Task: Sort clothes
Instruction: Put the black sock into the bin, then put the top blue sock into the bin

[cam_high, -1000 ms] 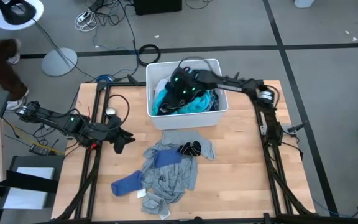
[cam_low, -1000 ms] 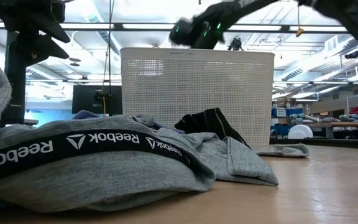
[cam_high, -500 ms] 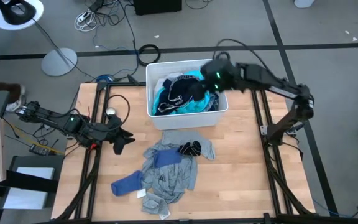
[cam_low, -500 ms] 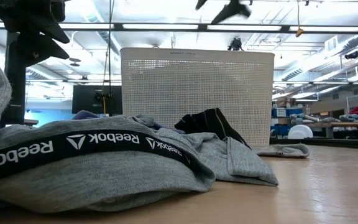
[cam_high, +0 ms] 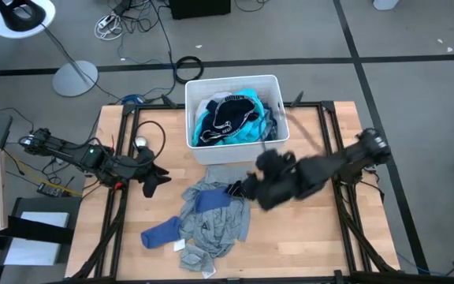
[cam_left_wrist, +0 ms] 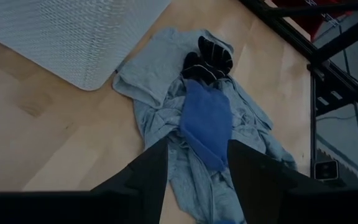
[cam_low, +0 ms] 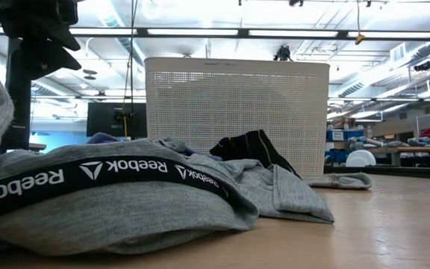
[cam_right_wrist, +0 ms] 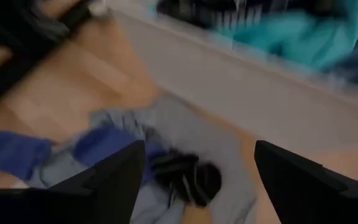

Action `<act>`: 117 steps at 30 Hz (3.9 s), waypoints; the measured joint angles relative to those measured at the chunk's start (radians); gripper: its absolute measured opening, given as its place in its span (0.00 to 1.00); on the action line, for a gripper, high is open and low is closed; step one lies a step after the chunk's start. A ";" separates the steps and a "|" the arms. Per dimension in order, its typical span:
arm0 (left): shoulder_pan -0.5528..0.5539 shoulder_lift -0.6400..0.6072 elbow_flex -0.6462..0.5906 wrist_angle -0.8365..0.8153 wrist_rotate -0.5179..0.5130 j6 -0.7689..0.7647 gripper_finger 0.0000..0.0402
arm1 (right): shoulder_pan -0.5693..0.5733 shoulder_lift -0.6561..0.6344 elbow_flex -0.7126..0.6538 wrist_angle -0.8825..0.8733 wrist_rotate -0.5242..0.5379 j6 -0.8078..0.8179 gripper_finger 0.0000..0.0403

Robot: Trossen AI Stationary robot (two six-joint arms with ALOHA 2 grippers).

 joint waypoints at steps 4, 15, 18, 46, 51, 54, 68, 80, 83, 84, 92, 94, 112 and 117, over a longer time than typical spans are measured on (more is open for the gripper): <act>0.000 0.000 0.000 0.002 0.010 0.014 0.43 | 0.018 0.129 0.000 0.008 -0.078 0.111 0.74; 0.000 0.000 0.000 0.004 0.055 0.014 0.43 | -0.028 0.357 0.000 0.148 -0.256 0.260 0.48; 0.000 0.000 0.000 0.005 0.062 0.014 0.43 | -0.061 0.379 0.000 0.150 -0.305 0.267 0.44; 0.000 0.000 0.000 0.013 0.095 0.010 0.43 | -0.090 -0.026 0.002 0.064 -0.068 0.023 0.00; 0.000 0.000 0.000 0.015 0.061 0.008 0.43 | -0.180 -0.180 0.002 0.197 0.044 -0.266 0.00; 0.000 0.001 0.000 0.028 0.034 -0.012 0.43 | -0.290 -0.231 0.002 0.319 0.044 -0.483 0.01; 0.000 0.039 0.000 0.122 -0.092 -0.162 0.43 | -0.798 -0.137 0.000 0.519 -0.548 -0.846 0.23; 0.000 0.215 0.000 0.233 -0.030 -0.173 0.43 | -0.823 -0.306 0.000 0.371 -0.673 -0.863 0.41; 0.000 0.268 0.000 0.249 0.037 -0.158 0.43 | -0.726 -0.366 0.001 0.286 -0.601 -0.780 0.40; 0.000 0.285 0.000 0.250 0.070 -0.150 0.43 | -0.680 -0.381 0.001 0.254 -0.545 -0.750 0.40; 0.000 0.443 0.000 0.299 0.274 -0.118 0.43 | -0.246 -0.402 0.001 -0.044 -0.102 -0.354 0.39; 0.000 0.483 0.000 0.325 0.310 -0.117 0.43 | -0.170 -0.392 0.001 -0.155 -0.059 -0.227 0.39; 0.080 0.855 0.000 0.667 0.317 -0.253 0.37 | 0.191 -0.400 -0.541 0.286 -0.147 0.013 0.37; 0.085 0.863 0.000 0.696 0.308 -0.286 0.06 | 0.236 -0.399 -0.844 0.733 -0.246 -0.001 0.35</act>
